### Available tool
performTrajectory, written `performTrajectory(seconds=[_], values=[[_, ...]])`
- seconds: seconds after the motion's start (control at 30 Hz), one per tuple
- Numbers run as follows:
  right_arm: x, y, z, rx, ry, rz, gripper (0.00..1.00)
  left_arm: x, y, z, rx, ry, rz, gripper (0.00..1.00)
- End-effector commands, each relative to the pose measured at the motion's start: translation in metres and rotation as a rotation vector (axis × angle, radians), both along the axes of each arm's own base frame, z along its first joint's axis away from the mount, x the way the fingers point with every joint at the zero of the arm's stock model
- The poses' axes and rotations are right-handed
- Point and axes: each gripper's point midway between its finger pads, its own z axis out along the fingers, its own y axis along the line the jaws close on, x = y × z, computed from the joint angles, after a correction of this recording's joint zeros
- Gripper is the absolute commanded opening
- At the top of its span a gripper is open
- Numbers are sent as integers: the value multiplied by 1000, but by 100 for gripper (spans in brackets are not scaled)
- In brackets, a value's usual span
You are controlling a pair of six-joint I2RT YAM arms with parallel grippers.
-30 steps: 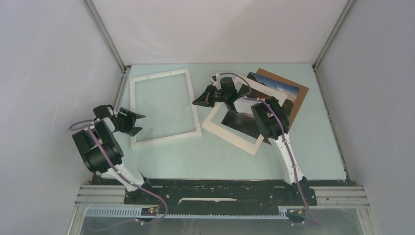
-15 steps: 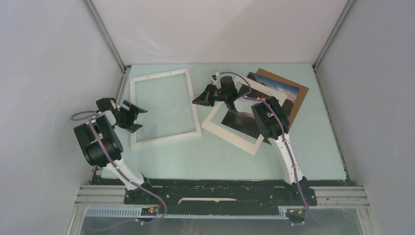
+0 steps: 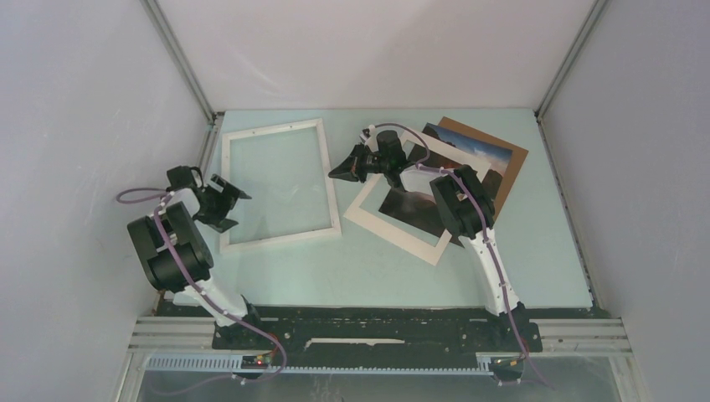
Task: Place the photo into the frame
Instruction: Place the photo frame item in the photo frame.
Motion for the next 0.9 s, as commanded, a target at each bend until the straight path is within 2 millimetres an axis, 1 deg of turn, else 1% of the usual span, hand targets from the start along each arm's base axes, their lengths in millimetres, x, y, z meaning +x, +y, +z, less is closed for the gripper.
performTrajectory(seconds=[0.0,0.17,0.27,0.33,0.4,0.5,0.57,0.63,0.7,0.87], values=[[5,3,27,47,-59,18,0,-15,-11,-12,-24,68,-37,95],[5,4,29,51,-61,18,0,-22,-29,-14,-39,120,-117,96],[5,6,29,52,-59,17,0,-23,-39,-18,-105,126,-143,94],[4,7,29,54,-57,20,0,-22,-42,-17,-133,119,-145,92],[3,8,29,51,-59,23,0,-18,-41,-7,-137,77,-134,92],[2,8,28,47,-58,26,0,-7,-44,17,-182,-43,-118,89],[2,8,29,47,-59,26,0,2,-45,34,-212,-132,-115,85],[2,8,30,49,-62,26,0,5,-47,45,-250,-184,-92,82],[2,8,32,50,-65,28,0,6,-49,50,-263,-212,-82,79],[2,7,32,48,-65,25,0,5,-51,51,-284,-231,-51,74]])
